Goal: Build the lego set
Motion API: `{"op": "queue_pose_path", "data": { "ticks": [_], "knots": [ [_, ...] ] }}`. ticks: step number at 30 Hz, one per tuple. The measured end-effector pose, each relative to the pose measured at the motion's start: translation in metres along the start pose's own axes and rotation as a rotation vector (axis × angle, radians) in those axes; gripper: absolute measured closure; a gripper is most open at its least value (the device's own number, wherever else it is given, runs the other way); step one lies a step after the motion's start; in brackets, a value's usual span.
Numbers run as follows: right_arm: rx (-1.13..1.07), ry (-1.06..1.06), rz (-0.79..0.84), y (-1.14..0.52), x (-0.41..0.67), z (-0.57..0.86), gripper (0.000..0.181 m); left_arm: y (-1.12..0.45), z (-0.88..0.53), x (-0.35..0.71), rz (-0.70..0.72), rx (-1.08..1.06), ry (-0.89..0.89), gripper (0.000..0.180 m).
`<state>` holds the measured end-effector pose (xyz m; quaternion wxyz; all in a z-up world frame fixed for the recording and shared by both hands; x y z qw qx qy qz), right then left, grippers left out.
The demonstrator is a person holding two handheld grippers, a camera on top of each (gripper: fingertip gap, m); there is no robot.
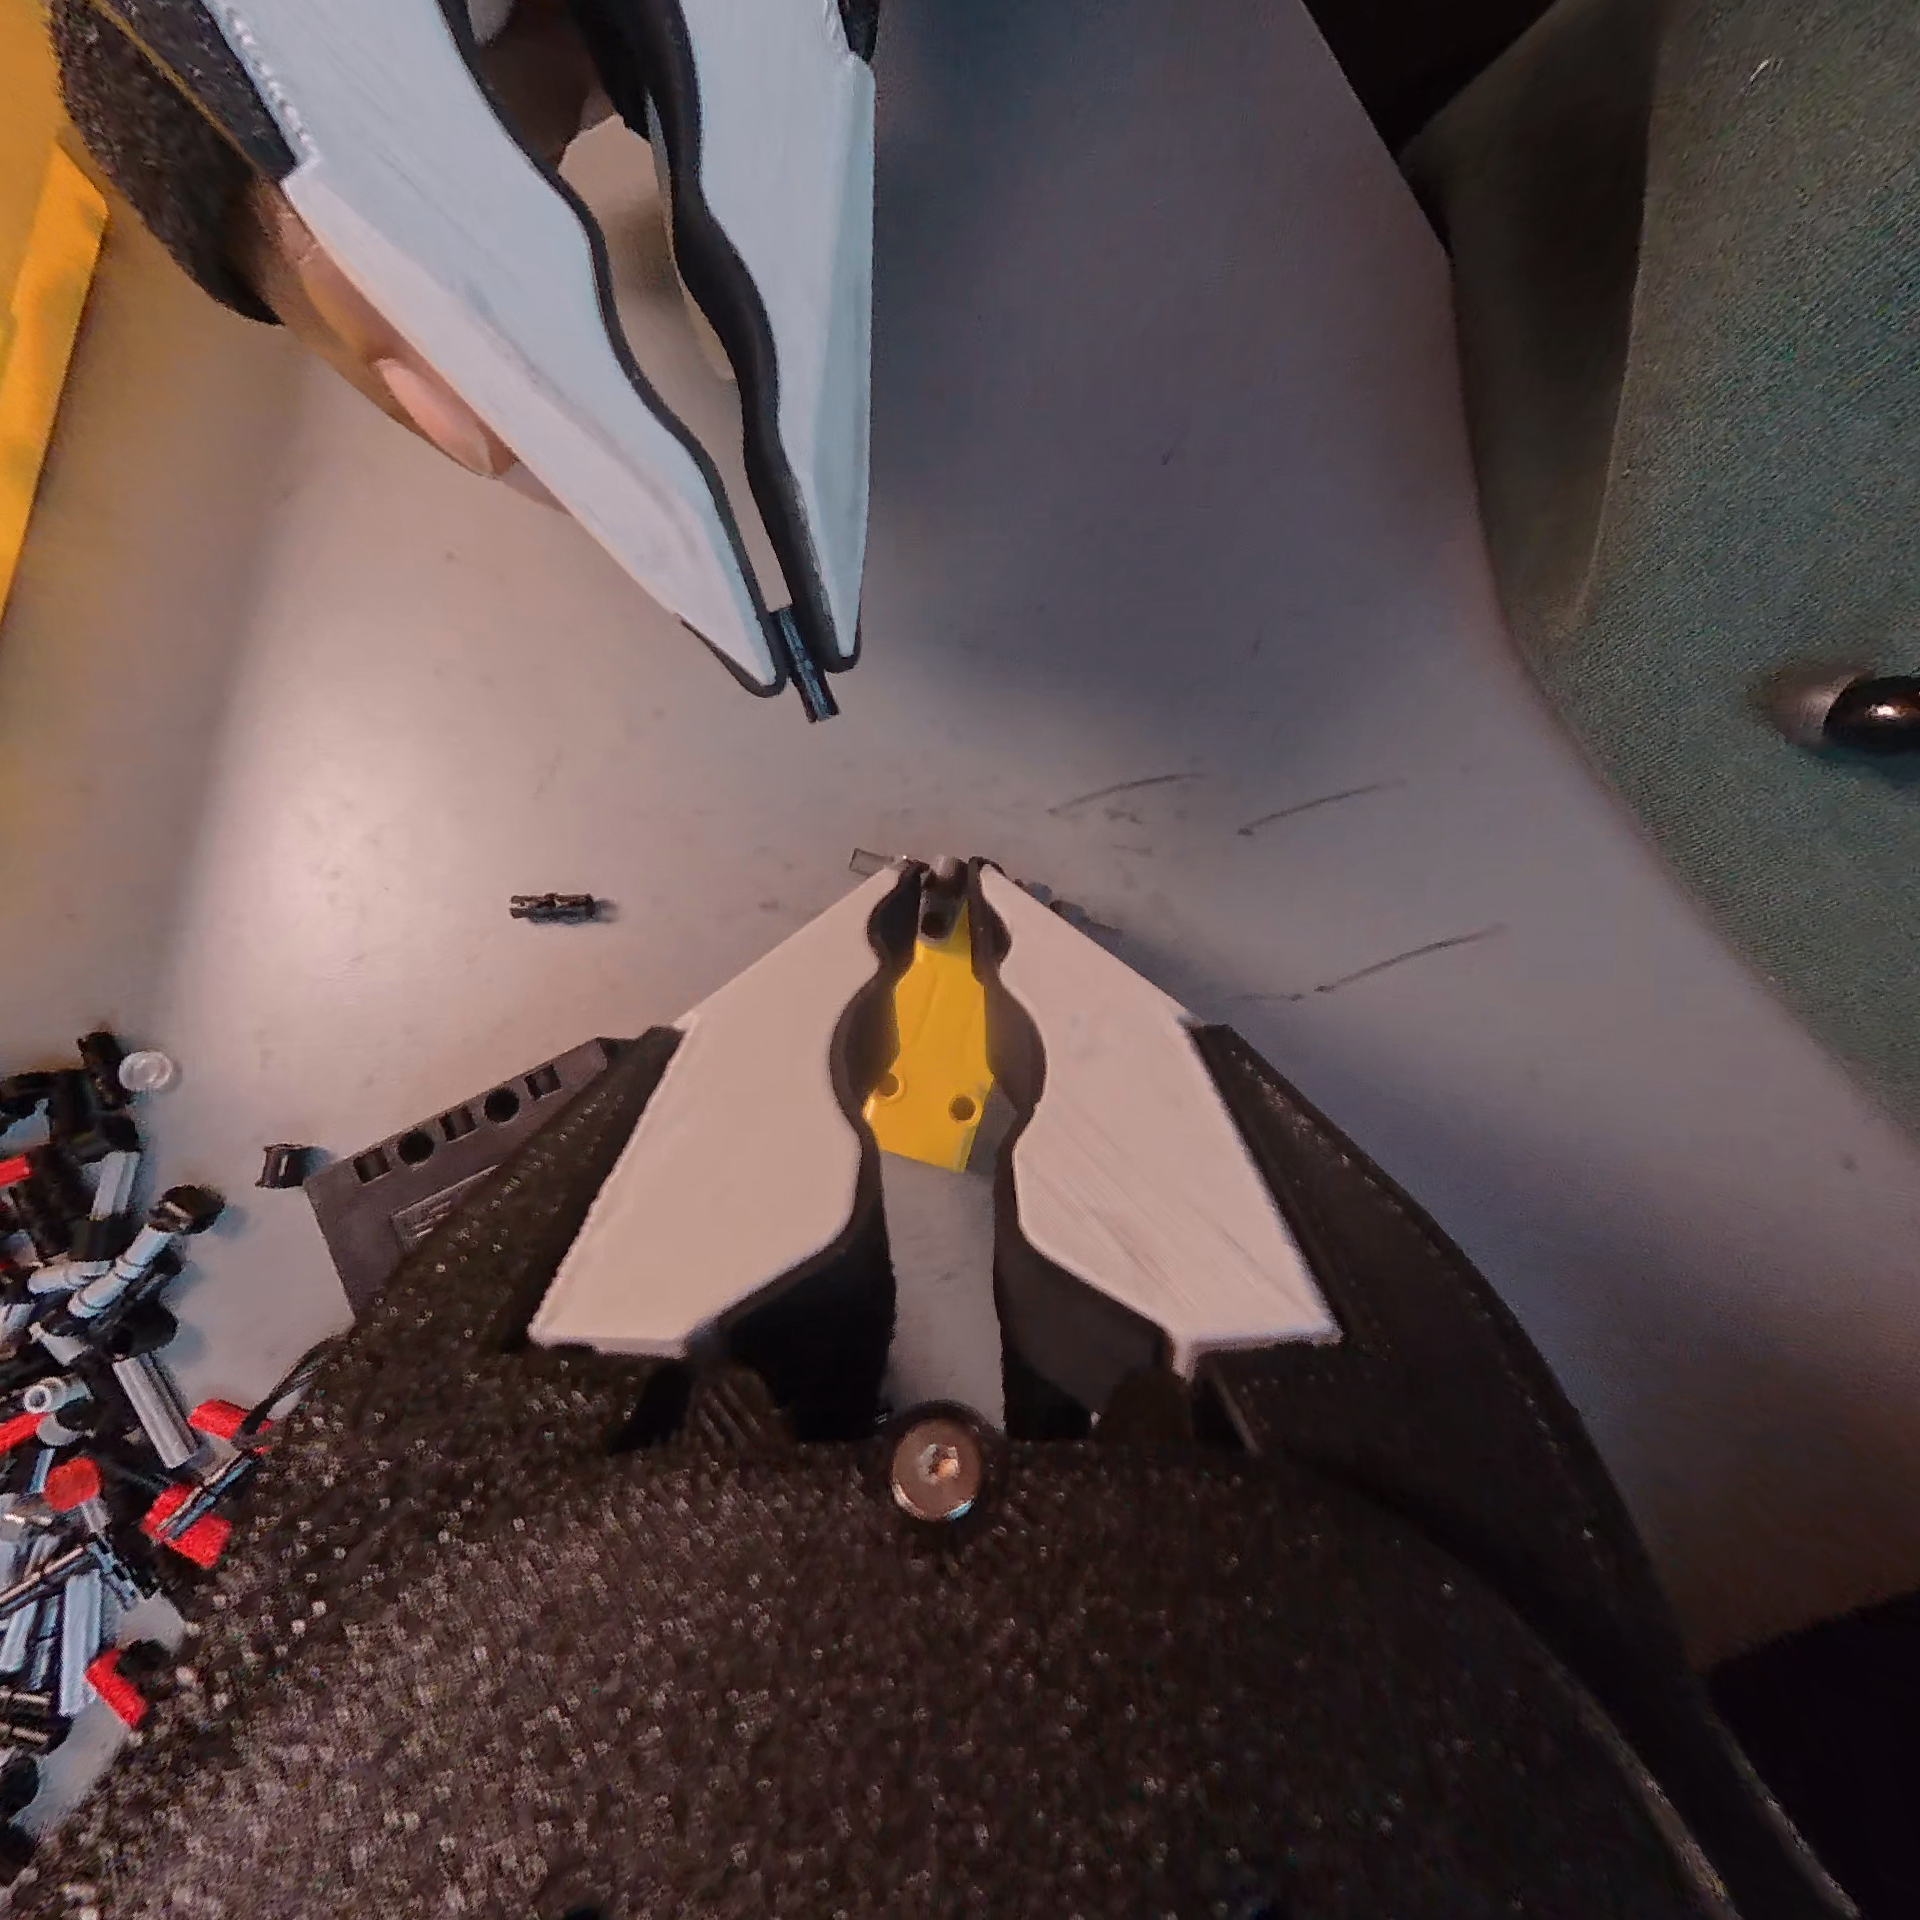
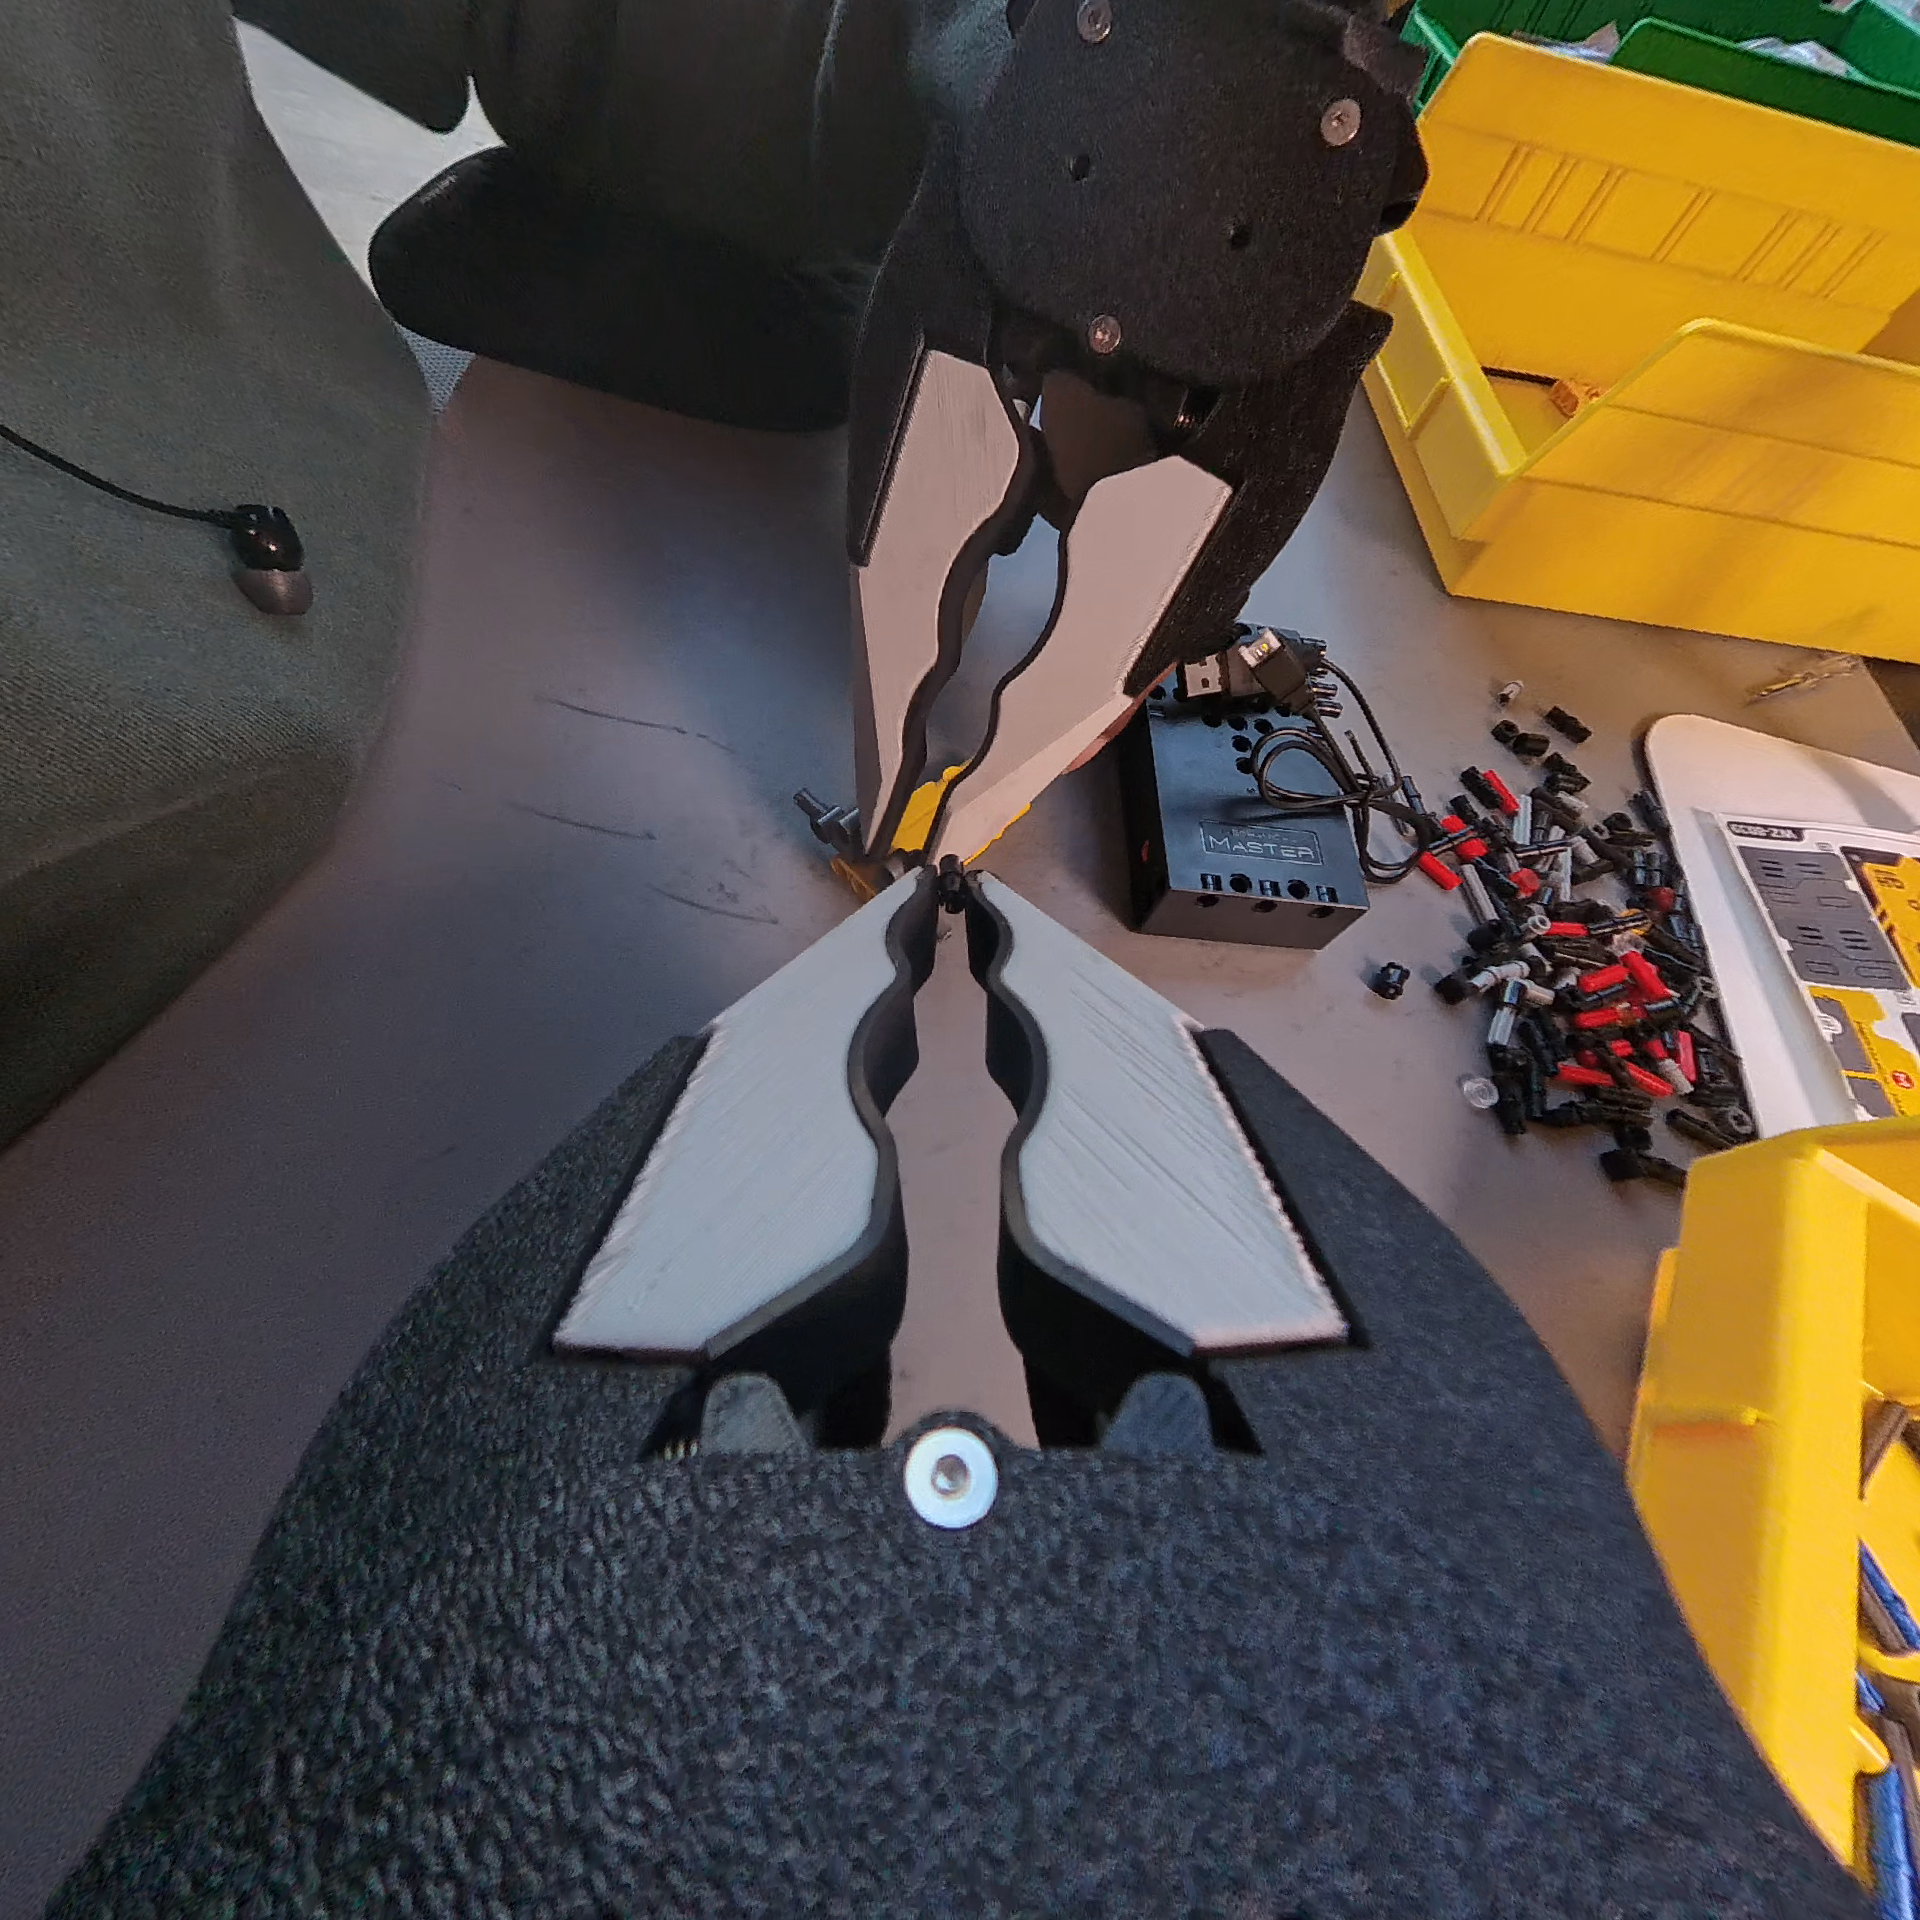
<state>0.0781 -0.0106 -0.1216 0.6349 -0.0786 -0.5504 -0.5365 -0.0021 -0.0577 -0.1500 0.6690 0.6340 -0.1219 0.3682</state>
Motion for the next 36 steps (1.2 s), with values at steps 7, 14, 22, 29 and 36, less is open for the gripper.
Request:
{"op": "queue_pose_path", "data": {
  "ticks": [7, 14, 22, 29, 36],
  "knots": [
    [0.009, -0.006, 0.006, -0.001, 0.000, -0.002, 0.178, 0.001, 0.001, -0.003, -0.001, -0.005, 0.011, 0.172],
    [-0.007, -0.015, 0.038, -0.003, 0.004, -0.001, 0.178, 0.002, -0.002, -0.006, 0.052, 0.088, 0.012, 0.174],
    [-0.087, -0.027, 0.207, -0.004, 0.026, 0.004, 0.178, 0.037, 0.017, 0.008, 0.564, 0.060, 0.247, 0.174],
    [-0.079, -0.025, 0.196, -0.009, 0.026, 0.001, 0.178, 0.038, 0.018, 0.010, 0.571, 0.080, 0.246, 0.174],
    [-0.099, 0.058, 0.057, -0.016, 0.016, -0.002, 0.178, 0.027, 0.013, 0.005, 0.472, 0.166, 0.294, 0.174]
  ]
}}
Point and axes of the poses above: each gripper's, where its closed fingertips meet, y back along the fingers, x out of its top, z = x × y across the jaws, the point moved 5 cm from there along y, back along the fingers, and after that the axes turned 15 degrees about y, right-handed, at the moved point
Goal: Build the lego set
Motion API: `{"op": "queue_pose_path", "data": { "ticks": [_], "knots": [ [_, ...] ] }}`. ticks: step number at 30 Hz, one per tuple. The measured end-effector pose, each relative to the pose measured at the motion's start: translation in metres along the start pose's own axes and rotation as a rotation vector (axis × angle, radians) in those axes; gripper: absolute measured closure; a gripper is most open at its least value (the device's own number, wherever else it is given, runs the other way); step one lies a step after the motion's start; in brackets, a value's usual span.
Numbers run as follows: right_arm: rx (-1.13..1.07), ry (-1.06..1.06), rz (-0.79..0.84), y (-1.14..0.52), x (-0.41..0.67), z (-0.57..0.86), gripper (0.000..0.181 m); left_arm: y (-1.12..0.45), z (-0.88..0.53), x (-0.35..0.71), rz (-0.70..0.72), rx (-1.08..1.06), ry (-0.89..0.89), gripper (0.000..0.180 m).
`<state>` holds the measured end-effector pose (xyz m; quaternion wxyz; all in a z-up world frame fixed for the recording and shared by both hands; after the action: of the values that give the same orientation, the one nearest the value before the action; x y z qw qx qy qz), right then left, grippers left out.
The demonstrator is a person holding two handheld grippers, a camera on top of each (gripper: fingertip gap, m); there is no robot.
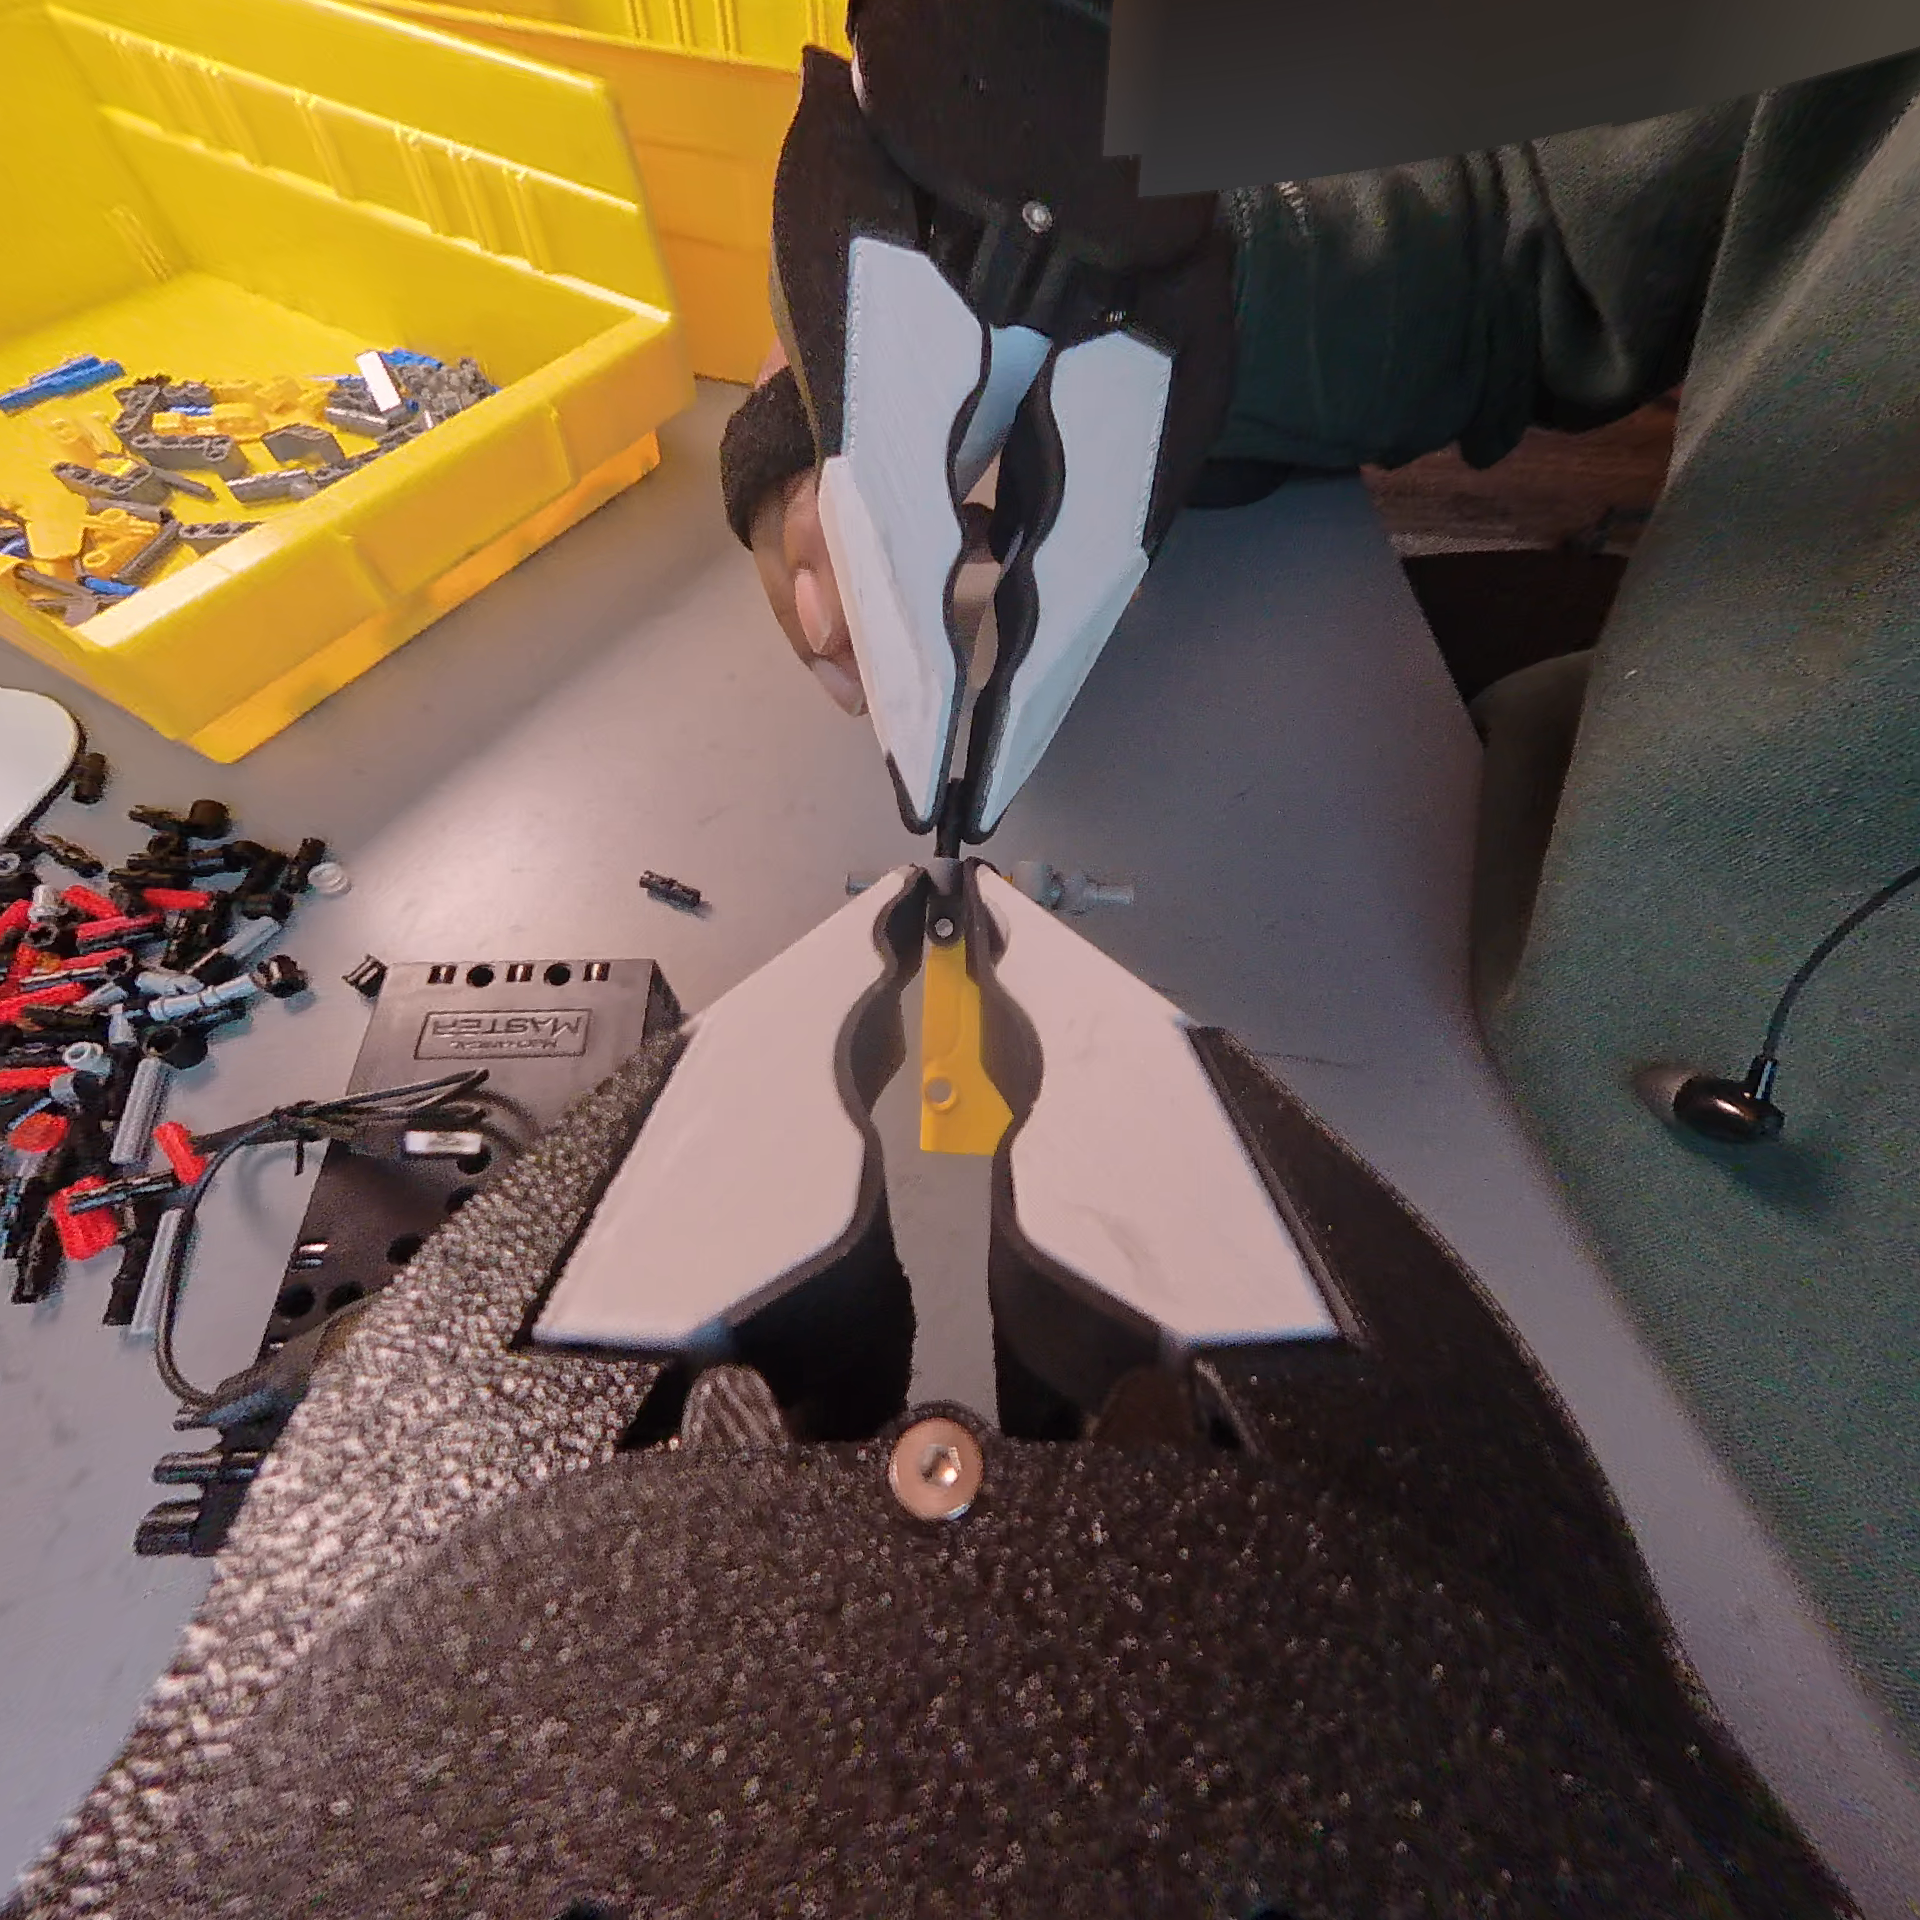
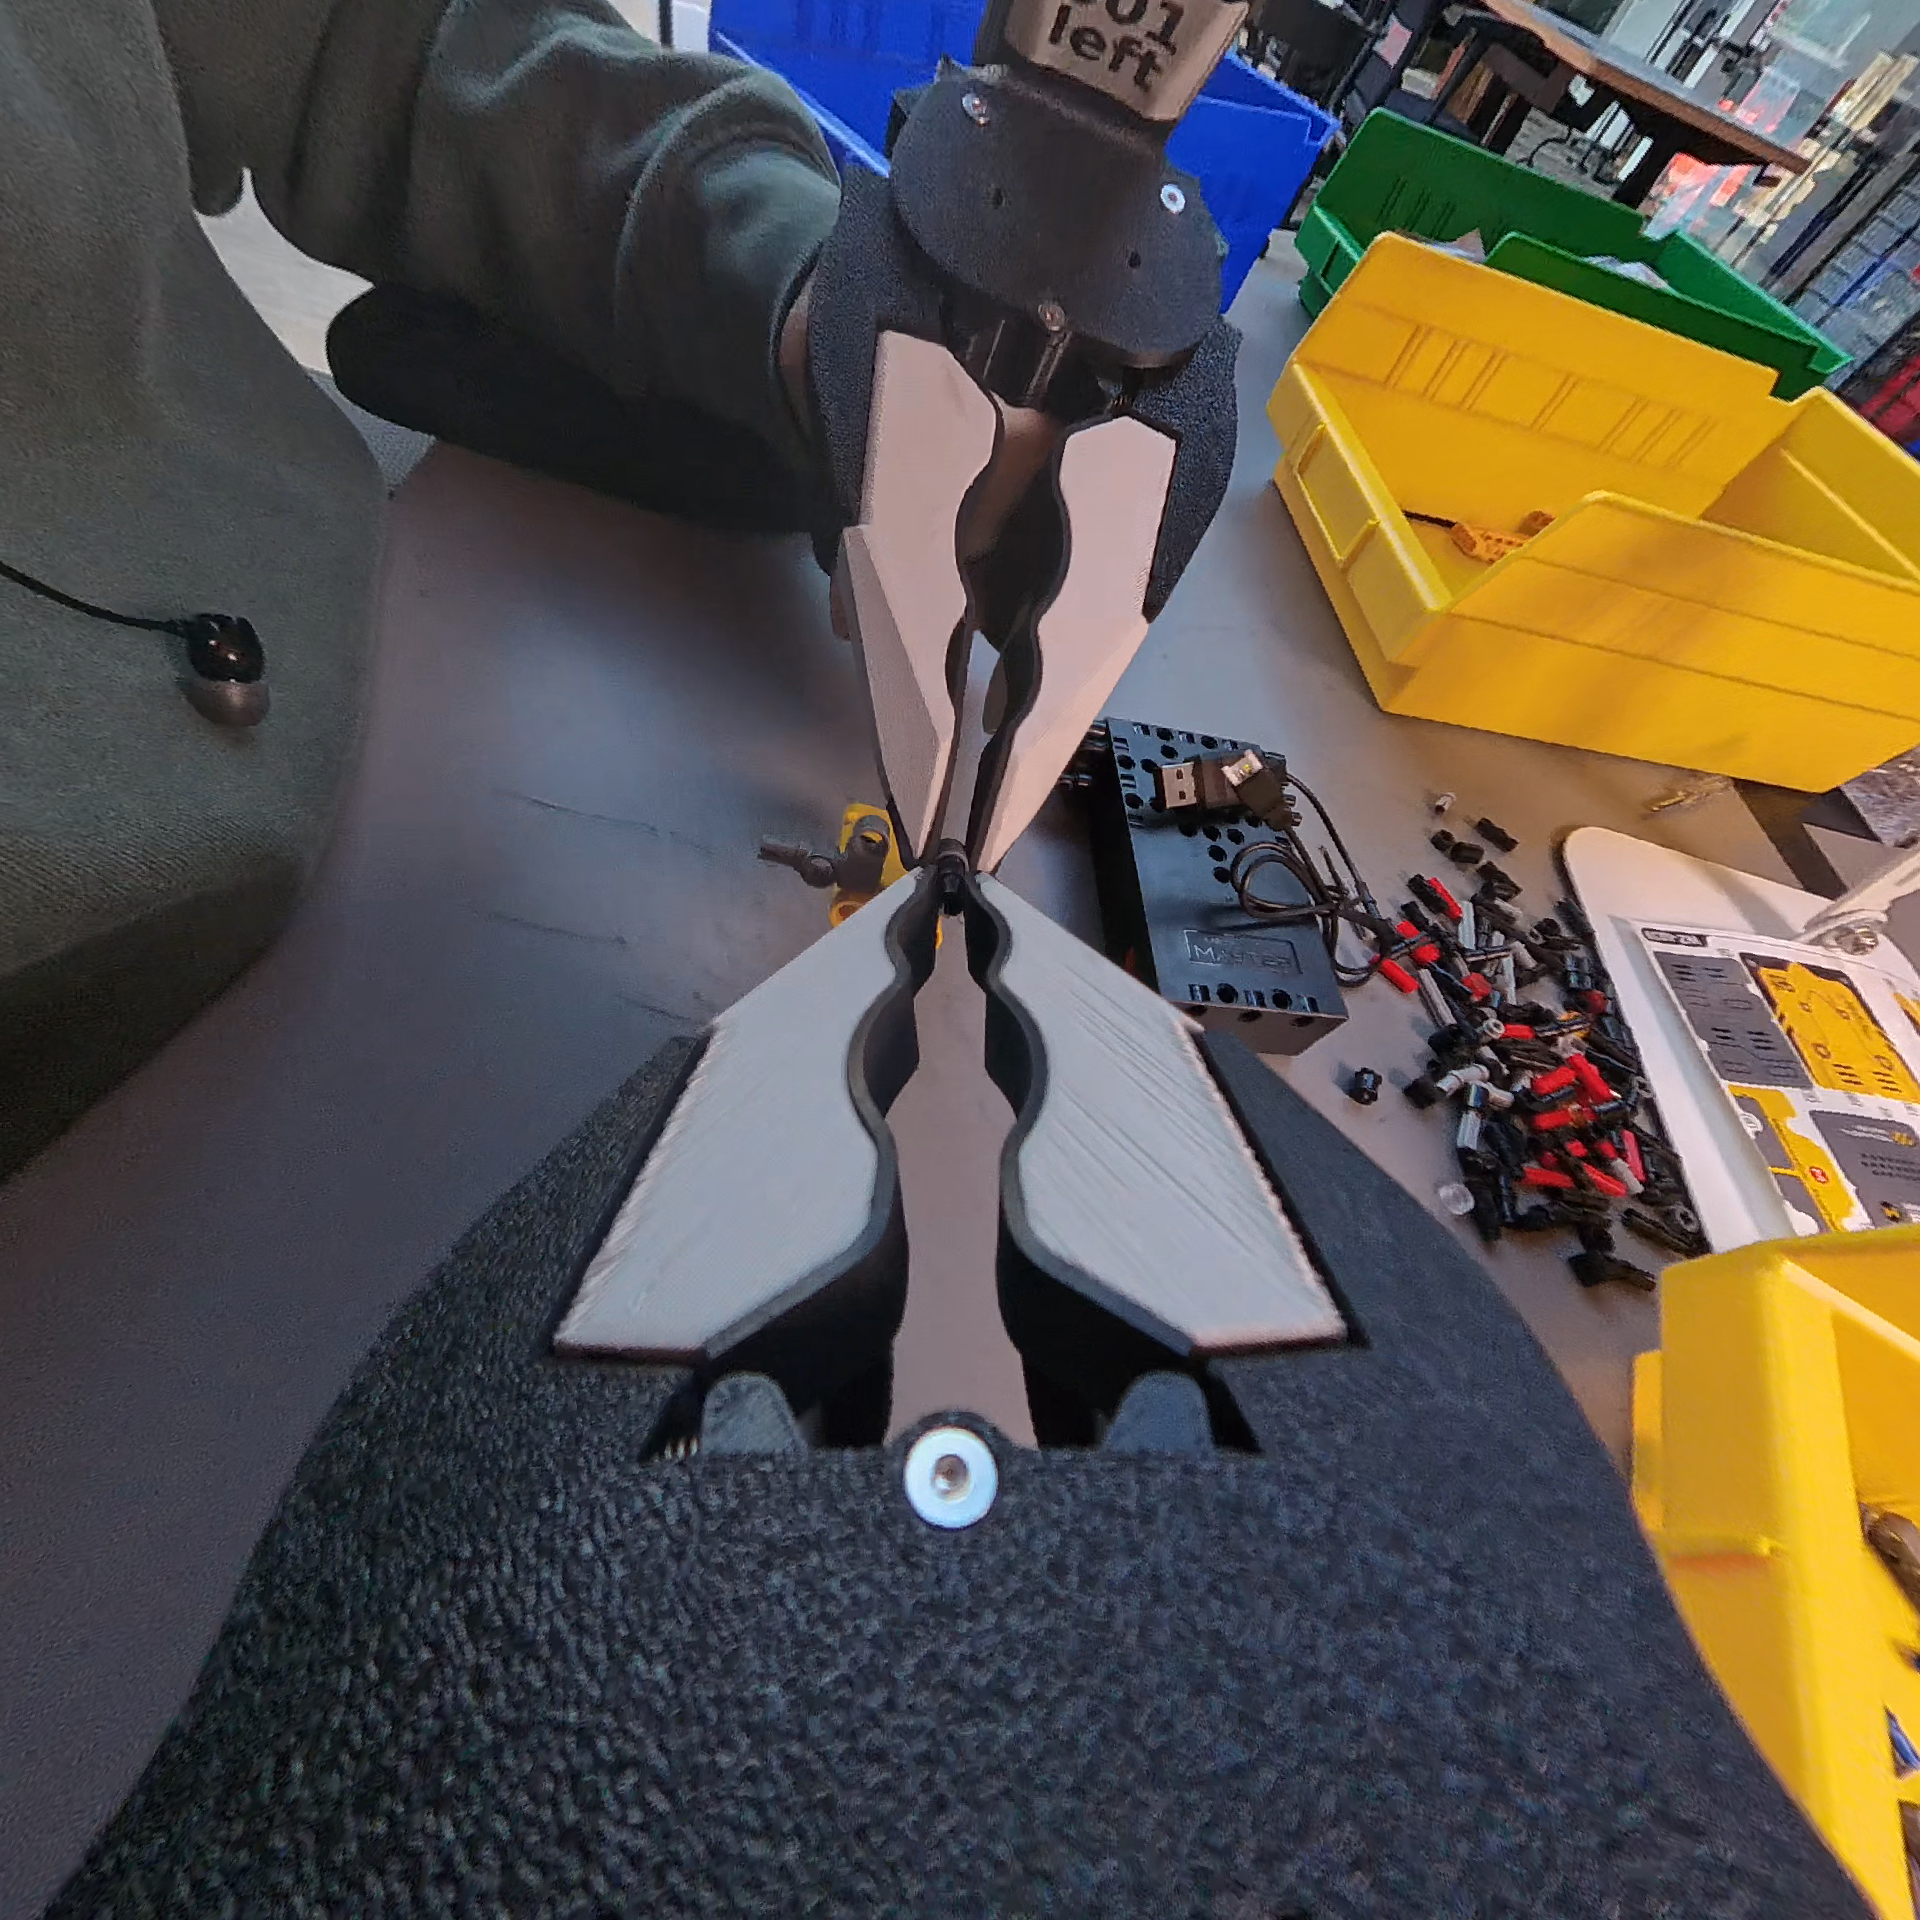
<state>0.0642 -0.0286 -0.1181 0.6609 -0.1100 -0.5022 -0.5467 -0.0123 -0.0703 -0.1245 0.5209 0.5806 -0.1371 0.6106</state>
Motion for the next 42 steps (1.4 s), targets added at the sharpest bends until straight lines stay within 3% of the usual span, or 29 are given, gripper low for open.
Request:
{"op": "queue_pose_path", "data": {
  "ticks": [19, 31, 36, 42],
  "knots": [
    [0.126, -0.132, -0.174, -0.021, -0.024, -0.014, 0.178, -0.020, -0.005, -0.025, -0.198, 0.136, -0.072, 0.174],
    [0.144, -0.070, -0.209, -0.015, -0.031, -0.017, 0.181, -0.020, -0.005, -0.027, -0.201, 0.144, -0.094, 0.173],
    [0.147, -0.072, -0.242, -0.004, -0.036, -0.010, 0.166, -0.017, -0.005, -0.028, -0.198, 0.139, -0.094, 0.170],
    [0.216, -0.070, -0.302, -0.008, -0.046, -0.010, 0.163, -0.009, -0.007, -0.024, -0.187, 0.127, -0.078, 0.162]
  ]
}}
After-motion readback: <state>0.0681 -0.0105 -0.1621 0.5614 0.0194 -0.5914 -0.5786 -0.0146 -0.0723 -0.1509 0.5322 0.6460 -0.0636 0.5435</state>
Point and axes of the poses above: each gripper's, where its closed fingertips meet, y back along the fingers, x out of its top, z = x × y across the jaws, the point moved 5 cm from there along y, back along the fingers, and after that the axes turned 15 degrees about y, right-handed, at the moved point
